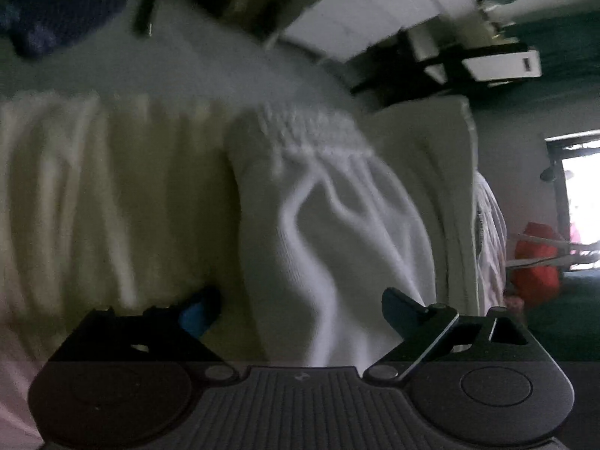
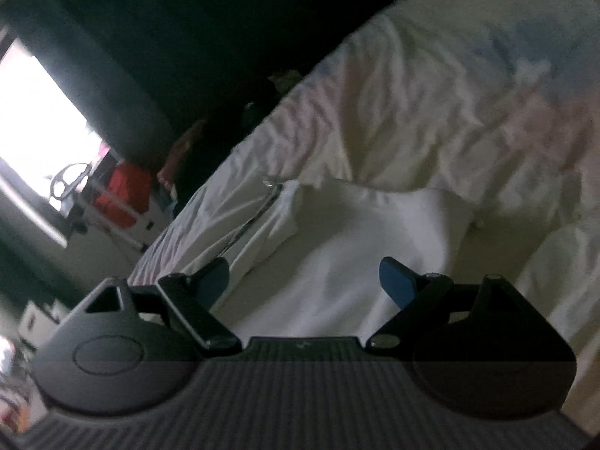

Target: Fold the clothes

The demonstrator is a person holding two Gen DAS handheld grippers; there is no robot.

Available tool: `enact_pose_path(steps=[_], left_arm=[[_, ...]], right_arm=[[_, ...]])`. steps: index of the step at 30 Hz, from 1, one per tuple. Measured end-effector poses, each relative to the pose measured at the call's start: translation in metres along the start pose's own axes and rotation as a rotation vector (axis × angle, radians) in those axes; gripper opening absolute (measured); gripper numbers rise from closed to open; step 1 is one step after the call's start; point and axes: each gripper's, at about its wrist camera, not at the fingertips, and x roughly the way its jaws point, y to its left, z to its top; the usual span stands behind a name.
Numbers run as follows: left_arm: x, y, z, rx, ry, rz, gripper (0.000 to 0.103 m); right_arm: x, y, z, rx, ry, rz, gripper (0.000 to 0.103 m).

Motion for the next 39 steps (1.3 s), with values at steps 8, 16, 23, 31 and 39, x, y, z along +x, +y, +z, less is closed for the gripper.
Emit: enact_pose_path(steps=[8, 16, 23, 31, 39], left_arm=[[-0.026, -0.013, -0.001, 0.066, -0.078, -0.397, 0.089], [0.011, -0.026, 0.003, 0.08, 0.058, -0.153, 0.076], [0.02, -0.037, 0.003, 0.107, 0.056, -0.145, 0.046], [0.007, -0.032, 0.006, 0.112, -0.011, -0.183, 0.008], [-0.026, -0.022, -0.001, 0.218, -0.081, -0.316, 0.007]], right_arm=[[0.024, -0.041, 0.016, 0.177, 0.066, -0.038, 0.088], [0.028, -0.078, 0.016, 0.322, 0.016, -0.241, 0.09], [0.056, -0.068, 0.015, 0.214, 0.04, -0.233, 0.085], [0.082, -0.054, 0.011, 0.174, 0.045, -0.298, 0.019], [0.033, -0.029, 0.007, 0.135, -0.171, -0.166, 0.007]])
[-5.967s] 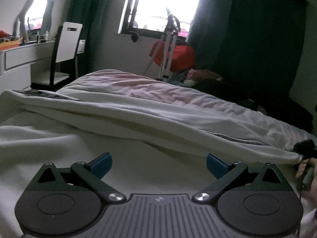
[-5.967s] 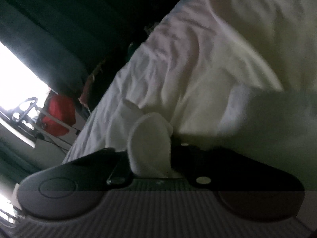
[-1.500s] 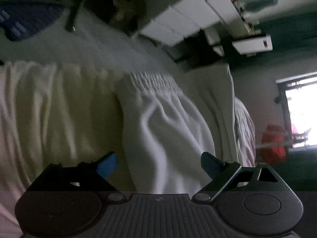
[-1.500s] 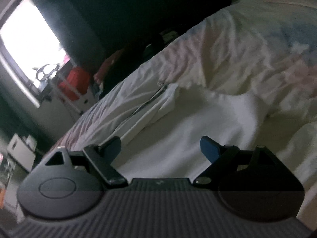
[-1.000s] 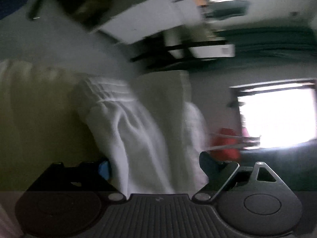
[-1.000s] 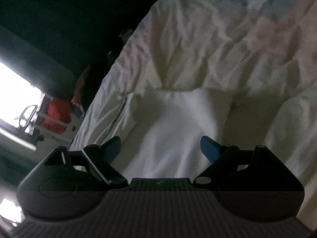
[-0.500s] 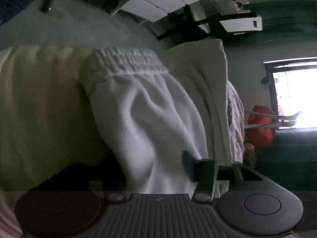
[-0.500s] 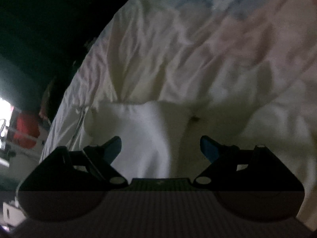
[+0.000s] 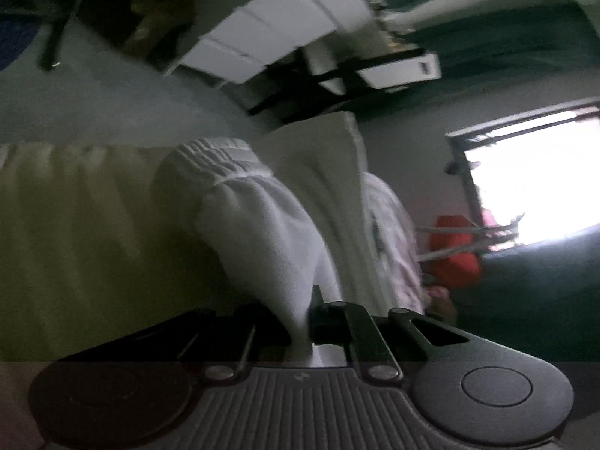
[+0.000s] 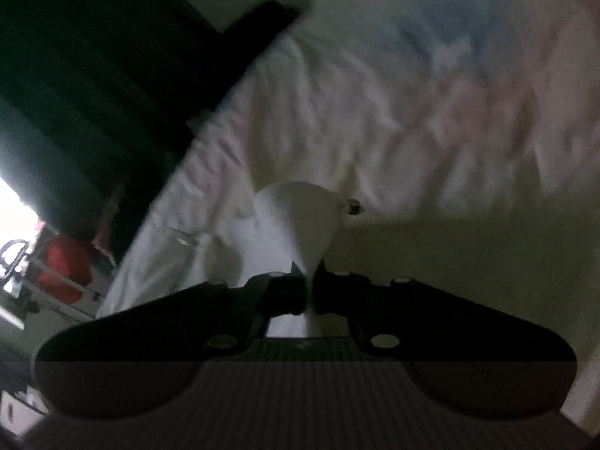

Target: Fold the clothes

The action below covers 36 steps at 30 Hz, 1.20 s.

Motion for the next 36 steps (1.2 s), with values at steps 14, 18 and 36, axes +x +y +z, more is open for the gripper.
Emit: enact_pose_path(steps=[14, 18, 36], left_arm=[[-0.001, -0.093, -0.001, 0.288, -0.144, -0.071, 0.007], [0.032, -0.138, 0.007, 0.355, -0.185, -0.036, 0.007], [0.352, -0.223, 0.038, 0.542, -0.125, 0.293, 0.013]], right_arm=[[-0.004, 0.076, 0.025, -0.247, -0.151, 0.073, 0.006], [0.034, 0.129, 0.038, -0.317, -0.181, 0.097, 0.006], [0.301, 0.24, -0.041, -0.522, -0.055, -0.052, 0.008]])
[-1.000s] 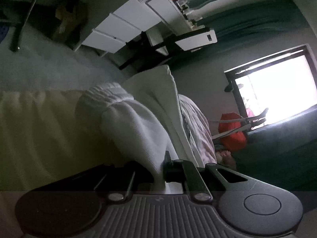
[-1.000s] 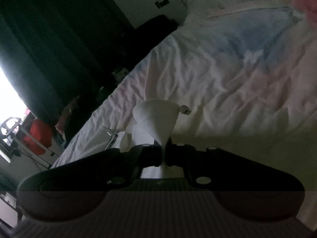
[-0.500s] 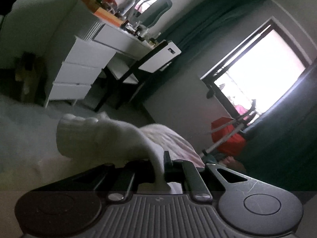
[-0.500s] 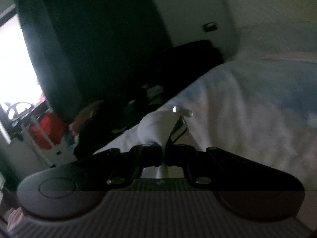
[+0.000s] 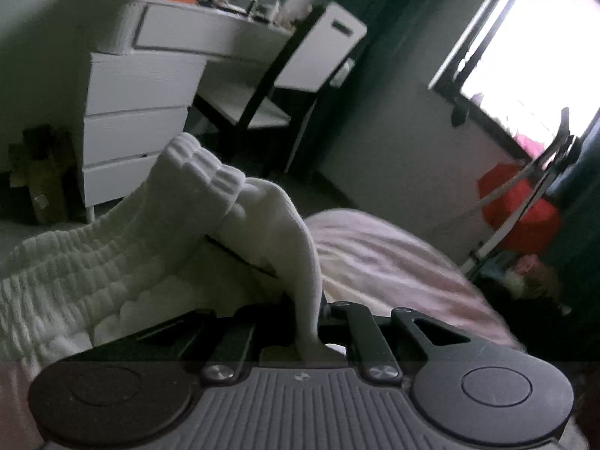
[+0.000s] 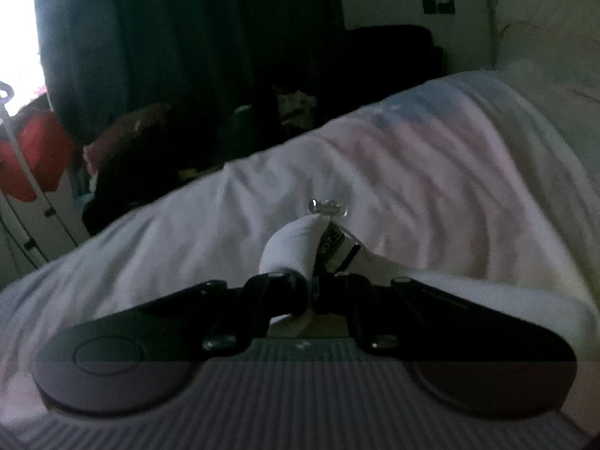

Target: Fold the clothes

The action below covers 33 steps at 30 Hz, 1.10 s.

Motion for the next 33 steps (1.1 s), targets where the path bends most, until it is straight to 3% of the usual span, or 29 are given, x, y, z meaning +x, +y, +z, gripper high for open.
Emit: enact_pose_path(steps=[2, 4, 5, 6, 8, 10, 11, 17, 19, 22, 26, 29, 33], left_arm=[[0.005, 0.0, -0.004, 0.002, 0.019, 0.014, 0.015], [0.005, 0.001, -0.007, 0.004, 0.028, 0.017, 0.026], [0.001, 0.002, -0.009, 0.01, 0.027, 0.008, 0.031], [-0.006, 0.003, -0.01, 0.015, 0.024, -0.013, 0.044], [-0.023, 0.007, -0.015, 0.023, 0.015, -0.059, 0.059], [-0.047, 0.014, -0.022, 0.018, 0.01, -0.105, 0.077], [-0.06, 0.019, -0.026, 0.011, 0.006, -0.127, 0.078], [-0.136, 0.057, -0.064, -0.083, 0.022, -0.243, 0.083], [-0.157, 0.074, -0.078, -0.128, 0.04, -0.243, 0.084], [-0.179, 0.086, -0.096, -0.149, 0.065, -0.179, 0.084], [-0.181, 0.097, -0.104, -0.199, 0.109, -0.169, 0.087], [-0.161, 0.107, -0.107, -0.286, 0.149, -0.186, 0.087], [-0.124, 0.109, -0.107, -0.357, 0.127, -0.235, 0.085]], right_arm=[[-0.002, -0.003, -0.001, 0.022, 0.009, 0.018, 0.011], [-0.008, -0.011, 0.002, 0.058, 0.037, 0.055, 0.012], [-0.013, -0.016, 0.004, 0.082, 0.05, 0.079, 0.019], [-0.021, -0.025, 0.006, 0.118, 0.06, 0.106, 0.025], [-0.041, -0.043, 0.003, 0.195, 0.071, 0.182, 0.053], [-0.063, -0.061, -0.002, 0.274, 0.075, 0.266, 0.07], [-0.076, -0.069, -0.007, 0.303, 0.068, 0.292, 0.075], [-0.141, -0.13, -0.052, 0.505, 0.131, 0.432, 0.076], [-0.151, -0.153, -0.068, 0.601, 0.21, 0.46, 0.076], [-0.158, -0.179, -0.086, 0.733, 0.307, 0.509, 0.076], [-0.149, -0.171, -0.09, 0.732, 0.387, 0.568, 0.076], [-0.134, -0.157, -0.098, 0.72, 0.436, 0.612, 0.076], [-0.111, -0.136, -0.103, 0.705, 0.434, 0.639, 0.076]])
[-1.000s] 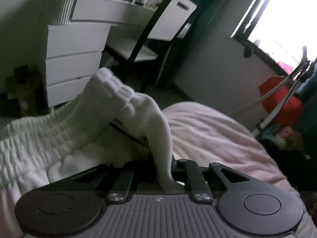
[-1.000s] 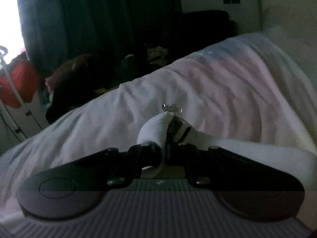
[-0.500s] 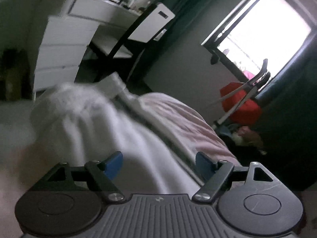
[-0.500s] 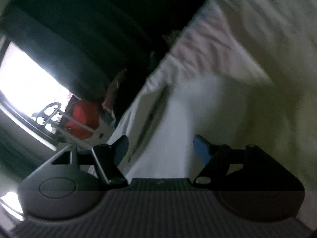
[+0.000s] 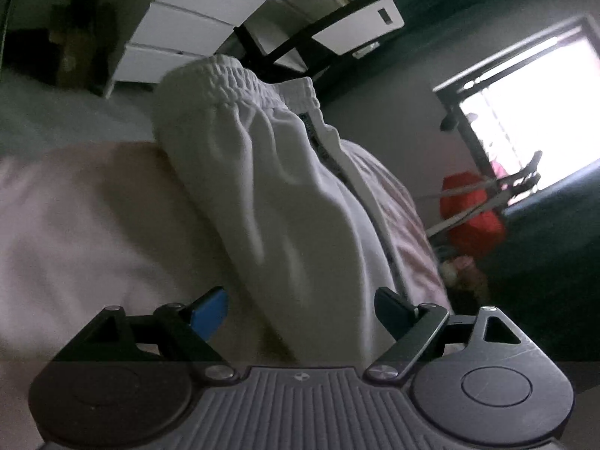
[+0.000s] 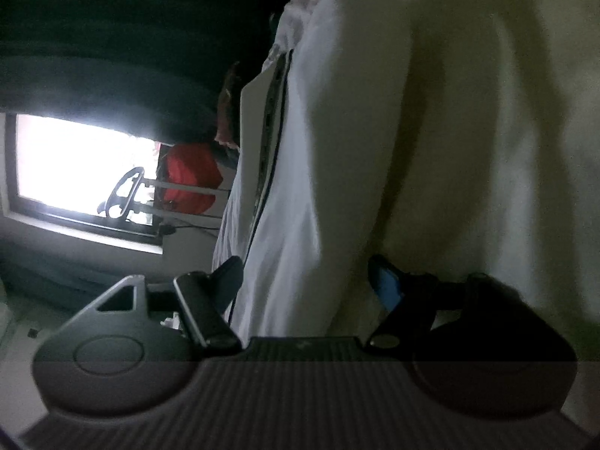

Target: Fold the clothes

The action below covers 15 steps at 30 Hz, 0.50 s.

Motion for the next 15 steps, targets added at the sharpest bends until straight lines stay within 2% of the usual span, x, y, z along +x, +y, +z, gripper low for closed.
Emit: enact_pose_path(steps=[2, 5, 8, 9, 10, 11, 12, 13, 14, 15], left_arm=[[0.018, 0.001, 0.004, -0.003, -0.014, -0.01, 0.082], [0.034, -0.004, 0.009, 0.065, -0.112, -0.007, 0.079], [0.047, -0.001, 0.013, 0.045, -0.163, 0.007, 0.065], [0.049, 0.0, 0.015, 0.032, -0.175, 0.008, 0.055], [0.051, 0.001, 0.016, 0.02, -0.187, 0.009, 0.045], [0.051, 0.001, 0.018, 0.023, -0.197, 0.007, 0.04], [0.049, 0.0, 0.02, 0.025, -0.208, -0.004, 0.029], [0.046, 0.0, 0.022, 0.025, -0.22, -0.017, 0.018], [0.043, -0.001, 0.024, 0.026, -0.231, -0.031, 0.017], [0.04, 0.0, 0.027, 0.019, -0.233, -0.05, 0.015]], right_arm=[[0.017, 0.005, 0.005, -0.039, -0.016, -0.006, 0.076], [0.038, 0.01, 0.01, -0.116, -0.064, -0.025, 0.076], [0.055, 0.017, 0.015, -0.184, -0.131, -0.042, 0.075], [0.059, 0.019, 0.017, -0.2, -0.158, -0.046, 0.075], [0.062, 0.023, 0.016, -0.212, -0.185, -0.055, 0.071], [0.065, 0.025, 0.017, -0.22, -0.213, -0.072, 0.067], [0.068, 0.026, 0.02, -0.21, -0.228, -0.087, 0.063], [0.071, 0.027, 0.023, -0.196, -0.241, -0.098, 0.048], [0.073, 0.024, 0.029, -0.166, -0.246, -0.095, 0.031], [0.075, 0.021, 0.035, -0.135, -0.251, -0.092, 0.026]])
